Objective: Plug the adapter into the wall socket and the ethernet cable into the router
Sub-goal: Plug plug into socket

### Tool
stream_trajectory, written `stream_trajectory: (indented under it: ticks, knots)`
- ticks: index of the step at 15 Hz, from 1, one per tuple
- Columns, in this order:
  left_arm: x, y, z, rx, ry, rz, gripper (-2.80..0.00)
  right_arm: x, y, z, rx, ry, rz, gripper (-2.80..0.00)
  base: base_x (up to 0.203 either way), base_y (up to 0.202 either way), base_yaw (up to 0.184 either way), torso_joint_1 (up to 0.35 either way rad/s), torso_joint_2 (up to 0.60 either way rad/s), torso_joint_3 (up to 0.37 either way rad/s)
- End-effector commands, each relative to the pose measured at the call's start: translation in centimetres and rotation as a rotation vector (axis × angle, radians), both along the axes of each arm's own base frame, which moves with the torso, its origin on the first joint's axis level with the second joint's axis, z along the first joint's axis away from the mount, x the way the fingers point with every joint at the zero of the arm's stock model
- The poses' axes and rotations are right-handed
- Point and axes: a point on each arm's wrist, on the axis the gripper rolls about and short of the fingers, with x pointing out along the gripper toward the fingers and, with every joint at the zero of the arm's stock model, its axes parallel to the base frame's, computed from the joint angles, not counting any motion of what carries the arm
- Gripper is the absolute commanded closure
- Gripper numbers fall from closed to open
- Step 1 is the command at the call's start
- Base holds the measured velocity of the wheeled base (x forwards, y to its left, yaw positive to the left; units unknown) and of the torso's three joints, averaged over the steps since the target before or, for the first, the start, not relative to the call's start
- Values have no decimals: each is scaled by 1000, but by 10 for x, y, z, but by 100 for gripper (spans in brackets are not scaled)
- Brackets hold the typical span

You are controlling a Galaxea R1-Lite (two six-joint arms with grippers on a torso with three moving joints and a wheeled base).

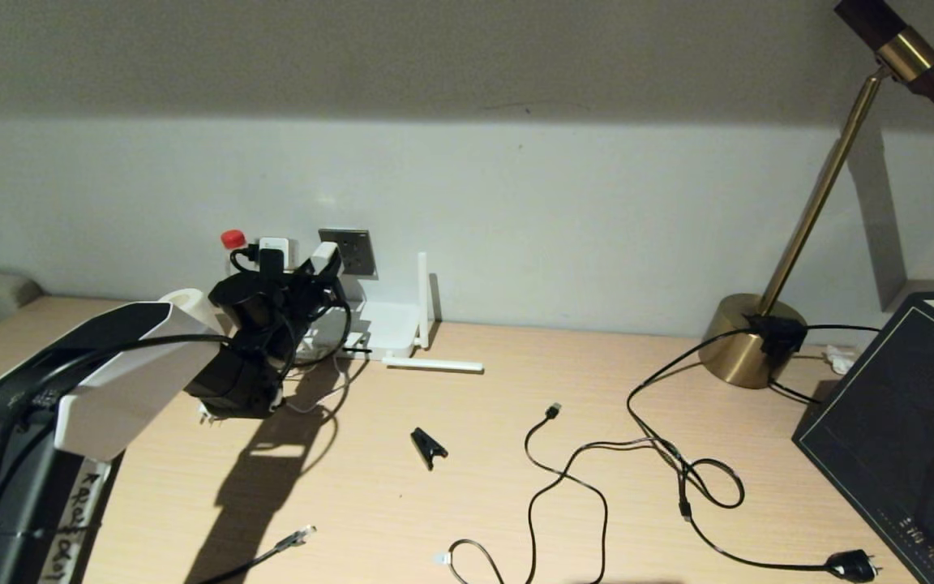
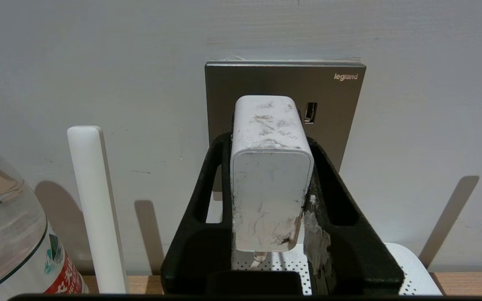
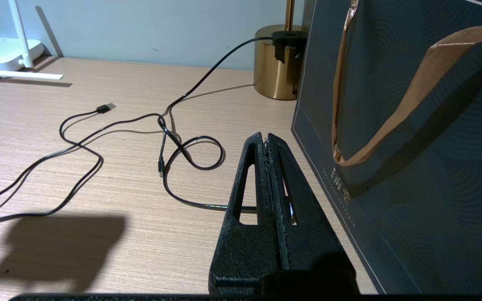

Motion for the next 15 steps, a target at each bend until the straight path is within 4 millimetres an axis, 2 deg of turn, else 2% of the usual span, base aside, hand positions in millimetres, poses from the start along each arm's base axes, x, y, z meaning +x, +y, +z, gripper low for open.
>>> stream_trajectory:
  ticks: [1, 7, 15]
  knots:
    - [0, -1, -1, 0, -4, -2, 0, 3, 0, -10, 0, 35, 1, 0, 0, 0, 0, 0, 0, 0]
    - [-1, -8, -4, 0, 2, -14, 0, 3, 0, -10, 0, 34, 1, 0, 0, 0, 0, 0, 0, 0]
    - [-1, -8, -6, 0, 7, -11, 0, 3, 0, -10, 0, 35, 1, 0, 0, 0, 0, 0, 0, 0]
